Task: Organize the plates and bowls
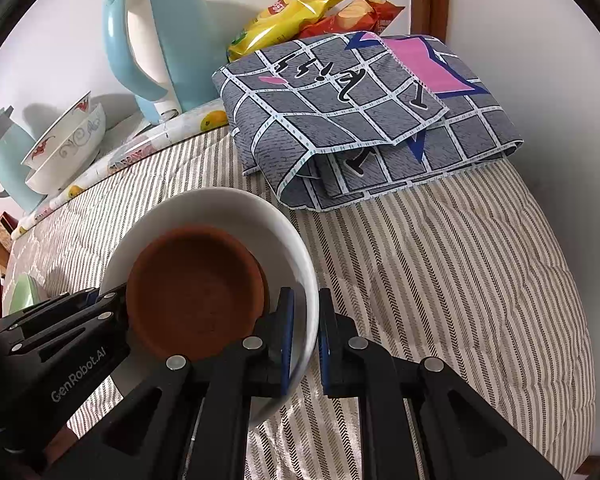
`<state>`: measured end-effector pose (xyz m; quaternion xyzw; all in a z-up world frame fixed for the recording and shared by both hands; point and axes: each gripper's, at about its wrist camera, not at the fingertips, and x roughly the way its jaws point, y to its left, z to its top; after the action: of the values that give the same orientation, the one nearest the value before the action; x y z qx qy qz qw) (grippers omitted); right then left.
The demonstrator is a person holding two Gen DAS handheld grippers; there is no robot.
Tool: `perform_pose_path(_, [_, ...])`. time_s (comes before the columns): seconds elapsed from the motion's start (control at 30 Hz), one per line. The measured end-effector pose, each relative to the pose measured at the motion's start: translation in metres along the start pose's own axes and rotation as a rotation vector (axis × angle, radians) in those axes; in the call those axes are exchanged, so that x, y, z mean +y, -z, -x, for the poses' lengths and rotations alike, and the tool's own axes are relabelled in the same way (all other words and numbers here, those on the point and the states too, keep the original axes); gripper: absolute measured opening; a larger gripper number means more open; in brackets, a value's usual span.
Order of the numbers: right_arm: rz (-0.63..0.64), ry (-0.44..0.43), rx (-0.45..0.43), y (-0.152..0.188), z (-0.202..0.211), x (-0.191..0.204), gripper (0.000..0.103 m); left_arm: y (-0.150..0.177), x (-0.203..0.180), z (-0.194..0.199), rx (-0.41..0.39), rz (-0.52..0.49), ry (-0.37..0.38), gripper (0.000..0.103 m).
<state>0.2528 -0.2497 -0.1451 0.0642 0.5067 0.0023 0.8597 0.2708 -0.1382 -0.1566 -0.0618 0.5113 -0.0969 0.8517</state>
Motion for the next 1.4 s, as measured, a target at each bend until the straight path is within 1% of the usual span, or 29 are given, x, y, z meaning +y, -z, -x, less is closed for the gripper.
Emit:
perform_pose_path(0.33, [-0.011, 0.005, 0.002, 0.012, 0.010, -0.001, 0.011, 0.011, 0.000, 0.007, 0.008, 0.022, 0.012, 0.008])
perform_pose_path(0.73, [-0.009, 0.001, -0.027, 0.022, 0.032, -0.003, 0.011, 0.019, -0.003, 0.028, -0.016, 0.021, 0.017, 0.008])
perform_pose_path(1.4, [-0.013, -0.010, -0.104, 0.032, 0.082, 0.007, 0.011, 0.025, -0.005, 0.080, -0.089, 0.002, 0.019, 0.008])
